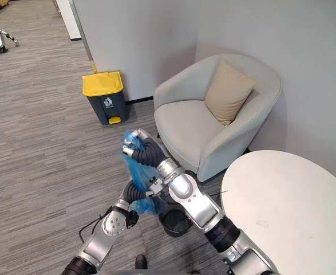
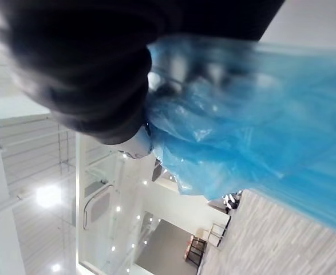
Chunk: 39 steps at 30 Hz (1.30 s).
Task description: Gather rubbish on tea table into small bin, then transfer packed bag to large trash can.
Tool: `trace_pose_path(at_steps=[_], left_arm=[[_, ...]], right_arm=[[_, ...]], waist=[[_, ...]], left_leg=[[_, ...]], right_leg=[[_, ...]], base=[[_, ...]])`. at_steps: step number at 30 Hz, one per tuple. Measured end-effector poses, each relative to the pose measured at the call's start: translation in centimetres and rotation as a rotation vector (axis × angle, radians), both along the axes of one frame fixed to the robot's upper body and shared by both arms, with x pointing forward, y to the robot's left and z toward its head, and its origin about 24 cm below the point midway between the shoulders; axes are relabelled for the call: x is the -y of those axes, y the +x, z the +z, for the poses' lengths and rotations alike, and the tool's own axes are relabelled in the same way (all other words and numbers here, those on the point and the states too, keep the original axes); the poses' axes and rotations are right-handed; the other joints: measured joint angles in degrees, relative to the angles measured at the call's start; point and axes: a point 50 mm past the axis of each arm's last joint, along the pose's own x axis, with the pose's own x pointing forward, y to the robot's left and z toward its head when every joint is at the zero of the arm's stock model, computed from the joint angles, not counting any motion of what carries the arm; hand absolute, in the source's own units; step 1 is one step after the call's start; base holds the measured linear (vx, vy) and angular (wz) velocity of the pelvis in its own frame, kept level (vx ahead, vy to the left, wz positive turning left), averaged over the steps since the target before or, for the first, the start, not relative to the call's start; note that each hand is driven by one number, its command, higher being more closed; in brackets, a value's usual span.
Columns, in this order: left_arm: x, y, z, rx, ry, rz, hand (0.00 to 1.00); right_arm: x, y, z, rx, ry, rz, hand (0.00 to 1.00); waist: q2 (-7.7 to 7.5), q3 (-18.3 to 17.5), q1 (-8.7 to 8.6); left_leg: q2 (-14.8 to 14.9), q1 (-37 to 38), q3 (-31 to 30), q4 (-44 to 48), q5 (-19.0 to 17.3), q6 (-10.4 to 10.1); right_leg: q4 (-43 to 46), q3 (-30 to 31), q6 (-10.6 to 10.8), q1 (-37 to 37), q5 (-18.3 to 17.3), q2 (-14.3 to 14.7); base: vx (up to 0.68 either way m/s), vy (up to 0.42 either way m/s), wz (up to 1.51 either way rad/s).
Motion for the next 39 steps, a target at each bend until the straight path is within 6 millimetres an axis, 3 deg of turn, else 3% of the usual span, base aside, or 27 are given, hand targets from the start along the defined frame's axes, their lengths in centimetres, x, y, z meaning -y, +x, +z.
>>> trace_pose_path(at_steps=[7, 8, 15, 31, 32, 39], left_arm=[[0.3, 0.0, 0.0, -0.004, -0.01, 0.006, 0.0], [0.3, 0.0, 0.0, -0.005, -0.01, 0.007, 1.0], [0.1, 0.2, 0.1, 0.004, -0.011, 0.047, 1.0], [-0.5, 0.4, 0.1, -0.016, -0.098, 0.117, 1.0], [-0.7, 0.4, 0.1, -0.015, -0.099, 0.127, 1.0], [-2.3, 0.6, 0.5, 0.002, -0.111, 0.197, 1.0]], right_arm=[[-0.4, -0.1, 0.3, -0.02, 0.052, 0.017, 1.0], [-0.5, -0.1, 0.3, -0.029, 0.064, 0.023, 1.0], [-1.7, -0.9, 0.1, -0.075, 0.113, 0.082, 1.0], [-1.2, -2.1, -1.3, -0.137, 0.19, 0.096, 1.0], [-1.1, -2.1, -1.5, -0.141, 0.192, 0.089, 0.0], [-0.4, -2.2, -1.9, -0.065, 0.085, 0.047, 0.0]], waist=[[-0.11, -0.07, -0.01], [-0.2, -0.13, -0.02], [-0.95, -0.61, -0.05], [-0.97, -0.66, -0.16], [-0.97, -0.66, -0.14], [-0.97, -0.66, -0.17]], left_leg=[[-0.02, 0.14, 0.01, -0.01, 0.05, -0.08], [-0.01, 0.14, 0.01, -0.01, 0.06, -0.09], [-0.01, 0.15, 0.06, -0.01, 0.05, -0.11], [-0.03, 0.16, 0.12, 0.0, 0.05, -0.11], [-0.03, 0.16, 0.12, 0.0, 0.05, -0.11], [-0.07, 0.22, 0.12, 0.0, 0.05, -0.11]], right_leg=[[0.05, 0.01, 0.01, 0.01, -0.02, -0.05], [0.06, 0.01, 0.01, 0.01, -0.02, -0.05], [0.01, 0.05, 0.0, 0.01, 0.0, -0.05], [-0.06, 0.07, -0.03, 0.01, 0.01, -0.07], [-0.05, 0.07, -0.04, 0.02, 0.01, -0.07], [-0.05, 0.06, -0.08, 0.09, 0.01, -0.1]], base=[[0.0, 0.0, 0.0], [0.0, 0.0, 0.0], [0.0, 0.0, 0.0], [0.0, 0.0, 0.0], [0.0, 0.0, 0.0], [0.0, 0.0, 0.0]])
